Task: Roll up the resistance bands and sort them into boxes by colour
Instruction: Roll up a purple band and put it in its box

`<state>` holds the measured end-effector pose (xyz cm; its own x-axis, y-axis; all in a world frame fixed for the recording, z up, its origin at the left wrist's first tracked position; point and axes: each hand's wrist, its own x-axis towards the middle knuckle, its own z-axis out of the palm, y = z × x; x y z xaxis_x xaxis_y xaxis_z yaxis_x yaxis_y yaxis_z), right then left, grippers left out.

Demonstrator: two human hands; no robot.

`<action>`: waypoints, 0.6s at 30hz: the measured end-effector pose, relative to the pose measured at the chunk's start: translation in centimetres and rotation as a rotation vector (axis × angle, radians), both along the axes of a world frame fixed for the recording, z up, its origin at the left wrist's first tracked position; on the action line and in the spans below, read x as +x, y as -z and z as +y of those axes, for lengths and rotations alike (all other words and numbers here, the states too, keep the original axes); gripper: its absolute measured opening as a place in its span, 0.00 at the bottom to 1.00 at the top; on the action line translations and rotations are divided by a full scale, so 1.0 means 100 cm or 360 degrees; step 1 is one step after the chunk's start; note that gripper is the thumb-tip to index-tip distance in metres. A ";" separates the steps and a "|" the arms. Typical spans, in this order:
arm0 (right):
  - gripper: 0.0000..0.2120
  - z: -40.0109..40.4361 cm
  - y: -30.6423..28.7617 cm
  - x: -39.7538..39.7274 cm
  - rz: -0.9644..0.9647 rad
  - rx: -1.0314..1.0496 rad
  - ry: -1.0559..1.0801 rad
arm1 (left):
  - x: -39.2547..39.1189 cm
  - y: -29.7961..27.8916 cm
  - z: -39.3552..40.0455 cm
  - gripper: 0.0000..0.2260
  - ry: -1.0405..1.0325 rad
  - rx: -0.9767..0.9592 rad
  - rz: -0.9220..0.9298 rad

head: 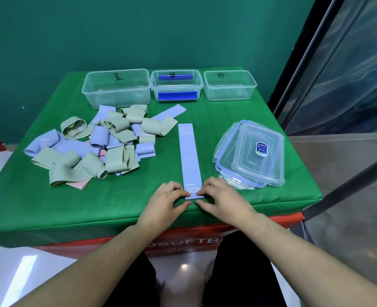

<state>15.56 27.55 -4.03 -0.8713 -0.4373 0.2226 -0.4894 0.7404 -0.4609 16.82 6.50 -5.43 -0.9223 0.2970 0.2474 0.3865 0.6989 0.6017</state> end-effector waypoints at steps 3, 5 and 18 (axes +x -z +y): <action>0.08 0.002 0.005 0.002 0.0204 0.0054 -0.0056 | -0.003 0.000 0.000 0.07 0.0054 -0.0085 0.0116; 0.06 0.001 0.004 0.002 0.0261 0.0068 -0.0089 | -0.004 -0.002 0.001 0.08 0.0126 -0.0171 0.0192; 0.06 -0.004 -0.004 -0.003 -0.0097 -0.0010 0.0031 | -0.006 -0.006 0.006 0.07 0.0019 -0.0059 -0.0026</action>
